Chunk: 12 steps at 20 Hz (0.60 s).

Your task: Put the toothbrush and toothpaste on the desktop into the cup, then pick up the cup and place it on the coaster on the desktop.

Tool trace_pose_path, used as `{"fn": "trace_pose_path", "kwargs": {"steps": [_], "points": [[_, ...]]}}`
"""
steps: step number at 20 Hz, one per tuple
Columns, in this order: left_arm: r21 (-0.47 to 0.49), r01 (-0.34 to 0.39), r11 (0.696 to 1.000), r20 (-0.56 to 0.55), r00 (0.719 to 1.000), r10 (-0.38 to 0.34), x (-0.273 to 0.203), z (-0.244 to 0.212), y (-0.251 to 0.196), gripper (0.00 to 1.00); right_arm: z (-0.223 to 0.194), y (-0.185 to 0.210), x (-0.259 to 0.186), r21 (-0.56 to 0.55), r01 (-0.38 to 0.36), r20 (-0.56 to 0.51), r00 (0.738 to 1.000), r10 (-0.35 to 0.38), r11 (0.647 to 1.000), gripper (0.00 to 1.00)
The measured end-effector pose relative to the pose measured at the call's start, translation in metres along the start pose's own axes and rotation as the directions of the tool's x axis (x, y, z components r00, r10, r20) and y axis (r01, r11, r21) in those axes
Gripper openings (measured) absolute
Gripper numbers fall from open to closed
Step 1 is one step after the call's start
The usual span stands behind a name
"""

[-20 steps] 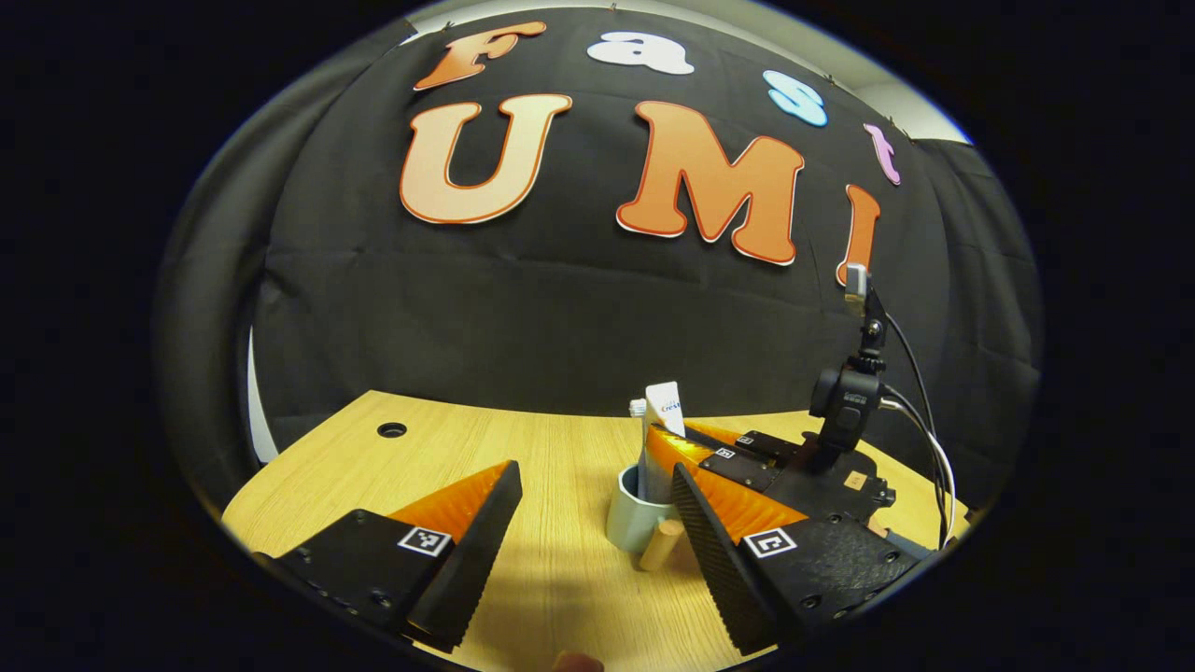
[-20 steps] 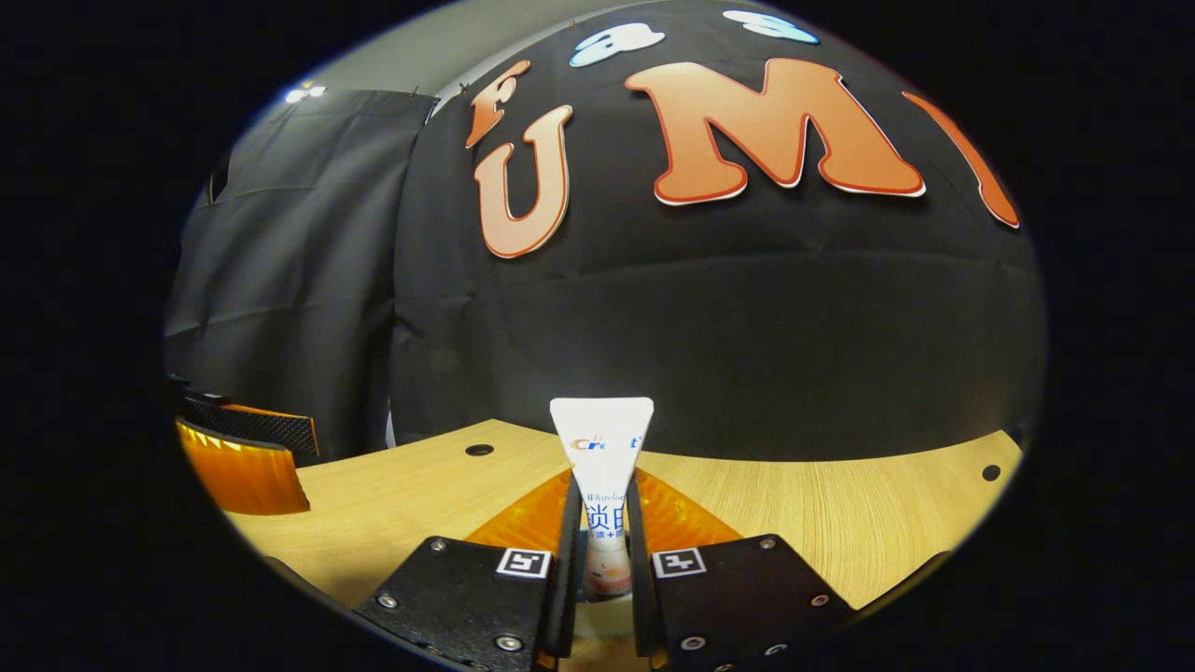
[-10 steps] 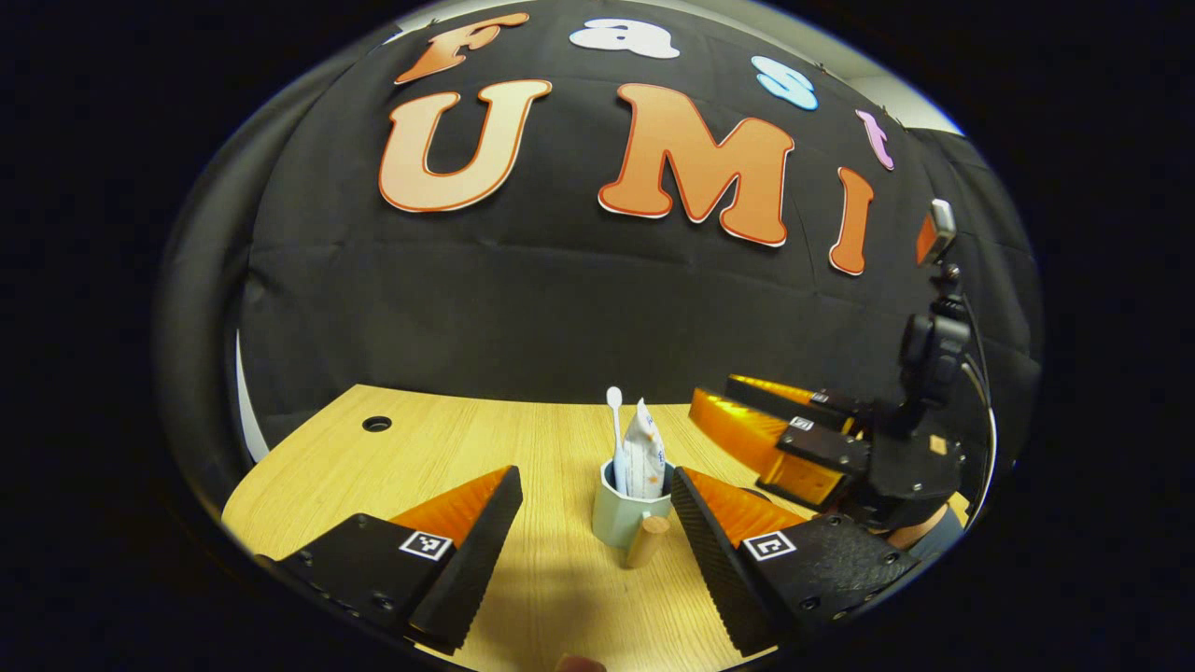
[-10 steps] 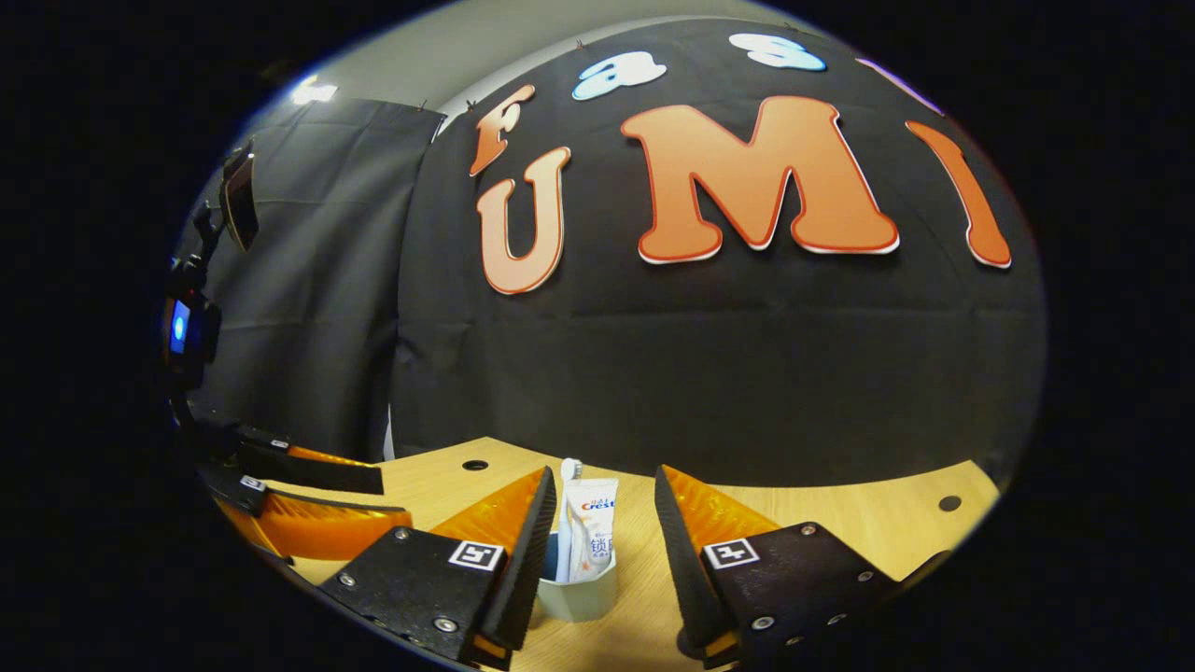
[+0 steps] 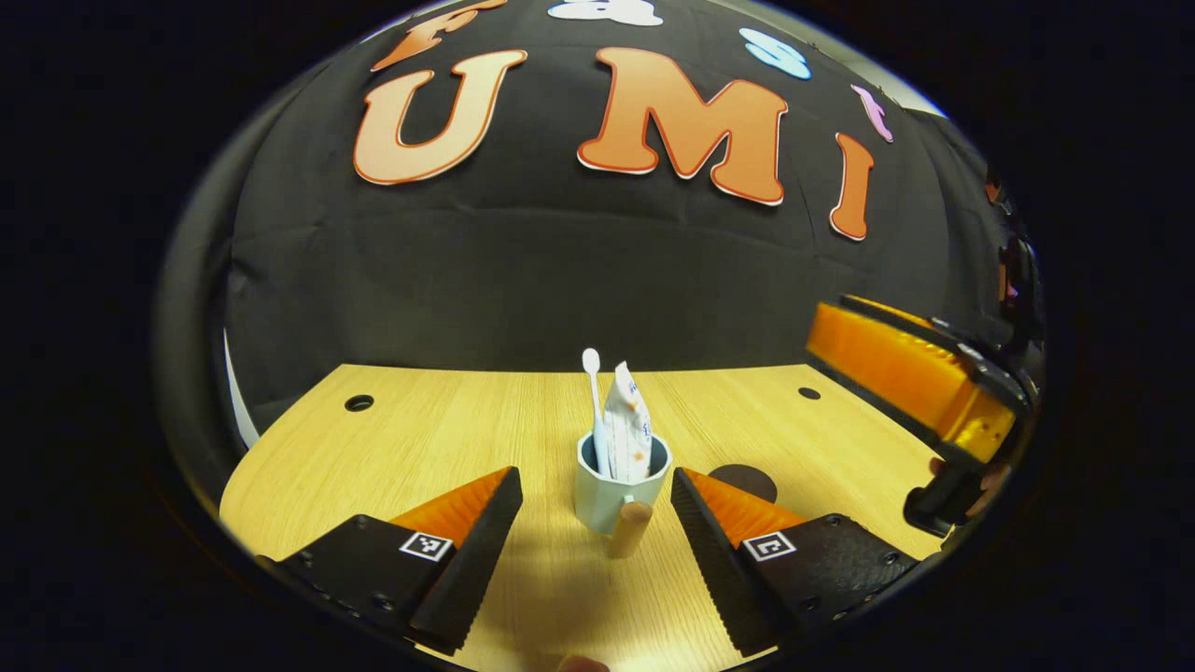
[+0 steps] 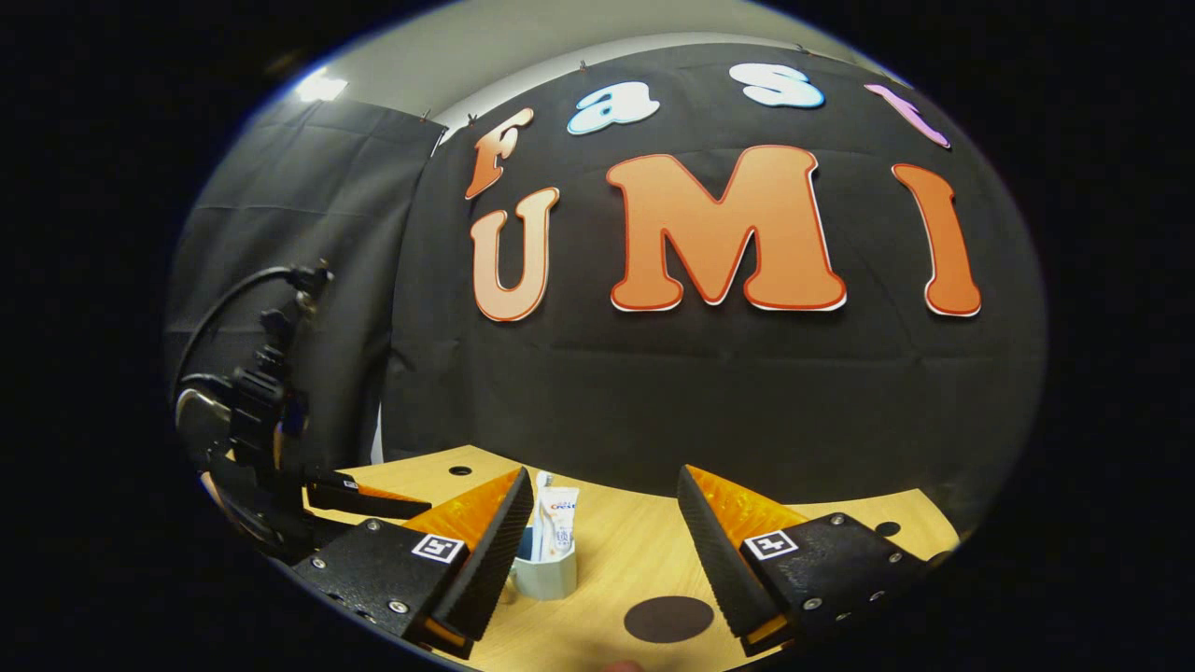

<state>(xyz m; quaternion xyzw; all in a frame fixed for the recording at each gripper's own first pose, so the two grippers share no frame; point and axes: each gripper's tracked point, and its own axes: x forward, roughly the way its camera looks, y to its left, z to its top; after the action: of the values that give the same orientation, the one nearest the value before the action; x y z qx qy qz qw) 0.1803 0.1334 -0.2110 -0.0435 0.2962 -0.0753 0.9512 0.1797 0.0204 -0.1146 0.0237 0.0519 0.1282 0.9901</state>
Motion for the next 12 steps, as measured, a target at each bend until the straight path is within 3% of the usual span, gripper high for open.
{"fn": "trace_pose_path", "kwargs": {"steps": [12], "points": [[0.037,-0.014,0.999,-0.165,0.986,0.02,0.038,-0.024,-0.008,0.96,-0.026,-0.048,-0.059,0.064,0.059,-0.032,0.998,-0.057,0.996,0.94]]}}
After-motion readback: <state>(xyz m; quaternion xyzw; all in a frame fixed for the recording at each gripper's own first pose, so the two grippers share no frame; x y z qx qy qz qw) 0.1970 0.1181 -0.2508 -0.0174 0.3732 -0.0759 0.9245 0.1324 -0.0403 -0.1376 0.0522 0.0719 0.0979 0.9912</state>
